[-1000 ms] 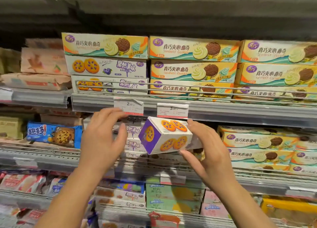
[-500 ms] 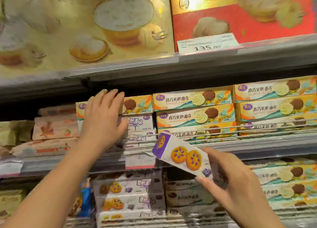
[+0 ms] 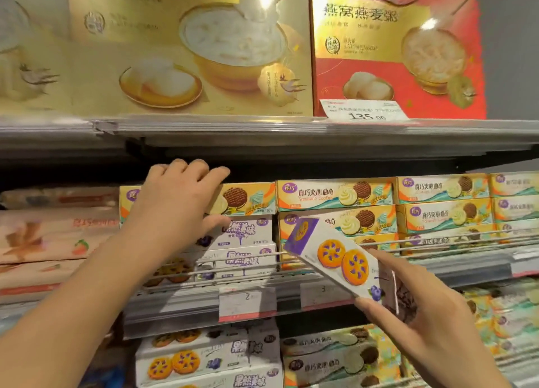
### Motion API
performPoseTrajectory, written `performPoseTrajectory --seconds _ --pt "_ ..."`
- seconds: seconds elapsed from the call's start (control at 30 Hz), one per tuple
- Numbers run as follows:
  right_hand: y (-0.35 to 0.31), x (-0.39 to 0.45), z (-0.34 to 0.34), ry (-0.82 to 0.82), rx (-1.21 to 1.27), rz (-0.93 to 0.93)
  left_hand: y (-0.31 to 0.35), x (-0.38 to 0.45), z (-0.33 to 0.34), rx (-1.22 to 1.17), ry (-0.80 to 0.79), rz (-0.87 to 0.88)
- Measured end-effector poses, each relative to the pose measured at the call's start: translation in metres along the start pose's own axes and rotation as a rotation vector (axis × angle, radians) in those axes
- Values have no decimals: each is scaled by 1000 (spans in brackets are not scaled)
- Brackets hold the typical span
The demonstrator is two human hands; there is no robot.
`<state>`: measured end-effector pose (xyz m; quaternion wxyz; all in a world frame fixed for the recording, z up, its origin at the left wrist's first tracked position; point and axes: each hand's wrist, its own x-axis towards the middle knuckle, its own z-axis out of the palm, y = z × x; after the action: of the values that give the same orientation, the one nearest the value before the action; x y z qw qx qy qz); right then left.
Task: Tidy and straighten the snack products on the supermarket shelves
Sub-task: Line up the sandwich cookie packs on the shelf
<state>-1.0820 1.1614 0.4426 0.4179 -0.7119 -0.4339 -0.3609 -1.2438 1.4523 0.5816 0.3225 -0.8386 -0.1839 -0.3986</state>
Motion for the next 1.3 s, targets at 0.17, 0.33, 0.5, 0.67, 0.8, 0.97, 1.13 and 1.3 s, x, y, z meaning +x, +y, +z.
performPoseTrajectory --seconds 0.17,0.33,0.5,0.67,0.8,0.97,1.13,1.3 --pt "-7 7 -24 -3 14 -11 -9 6 -8 31 -5 50" --pt "3 10 -37 -47 -24 -31 -12 7 -18 151 2 161" --pt "11 14 -42 -78 -36 -30 -13 -2 -43 194 74 132" --pt "17 22 -39 -86 -119 -100 -2 -46 -61 105 90 131" --pt "9 38 -32 41 -265 -339 14 -92 -55 -63 22 111" --pt "-18 62 -18 140 -232 -486 14 -135 -28 -331 -237 201" --pt "-85 78 5 57 -207 -723 14 -150 -11 -273 -405 198" --pt "-156 93 32 -88 -99 -819 11 -160 26 -256 -408 119"
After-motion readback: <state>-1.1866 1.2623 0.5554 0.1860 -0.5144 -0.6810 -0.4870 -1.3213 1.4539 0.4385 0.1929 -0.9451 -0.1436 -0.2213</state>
